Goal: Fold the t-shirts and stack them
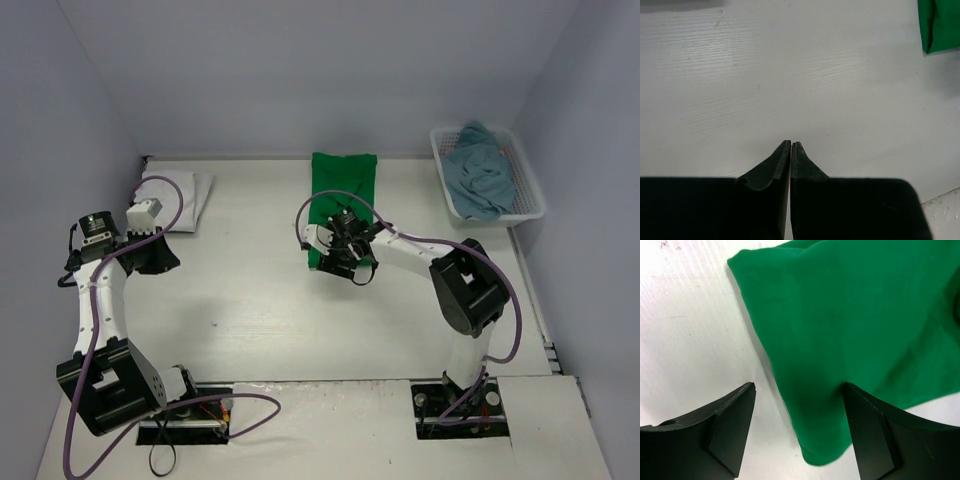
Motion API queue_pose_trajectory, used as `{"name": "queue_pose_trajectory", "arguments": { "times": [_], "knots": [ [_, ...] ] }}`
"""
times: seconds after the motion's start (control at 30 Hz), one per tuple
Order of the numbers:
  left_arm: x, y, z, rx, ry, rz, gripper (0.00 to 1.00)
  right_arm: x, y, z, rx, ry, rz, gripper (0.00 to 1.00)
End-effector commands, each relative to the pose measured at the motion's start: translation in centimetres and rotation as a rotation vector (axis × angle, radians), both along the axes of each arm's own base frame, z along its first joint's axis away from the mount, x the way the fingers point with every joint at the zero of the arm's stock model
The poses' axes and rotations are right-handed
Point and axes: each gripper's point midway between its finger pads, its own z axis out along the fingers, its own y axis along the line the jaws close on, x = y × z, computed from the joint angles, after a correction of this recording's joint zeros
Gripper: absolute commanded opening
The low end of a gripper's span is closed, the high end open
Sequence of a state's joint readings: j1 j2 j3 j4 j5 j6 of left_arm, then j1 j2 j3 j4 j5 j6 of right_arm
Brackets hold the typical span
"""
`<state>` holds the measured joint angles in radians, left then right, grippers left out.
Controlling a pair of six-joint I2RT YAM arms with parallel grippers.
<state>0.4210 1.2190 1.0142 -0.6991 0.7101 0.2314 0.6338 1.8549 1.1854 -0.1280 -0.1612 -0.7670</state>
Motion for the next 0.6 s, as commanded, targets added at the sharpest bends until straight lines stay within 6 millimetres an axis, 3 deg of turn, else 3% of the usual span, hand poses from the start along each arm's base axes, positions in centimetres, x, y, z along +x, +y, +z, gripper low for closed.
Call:
{"name": "queue_pose_trajectory", "arguments": {
  "times": [0.0,0.37,0.57],
  "knots": [
    [0.5,0.1,1.8,0.018,-0.068,-0.012,0.00,0.7,0.5,-0.4,0.016,-0.020,0.027,0.68],
    [0.7,0.3,1.4,0.019,-0.055,-0.007,0.00,1.0,0.7,-4.0,-0.024,0.030,0.066,0.68],
    [0.7,0.3,1.5,0.016,-0.056,-0.010,0.00,0.3,0.3,-5.3,-0.042,0.062,0.070,0.51]
  ]
}}
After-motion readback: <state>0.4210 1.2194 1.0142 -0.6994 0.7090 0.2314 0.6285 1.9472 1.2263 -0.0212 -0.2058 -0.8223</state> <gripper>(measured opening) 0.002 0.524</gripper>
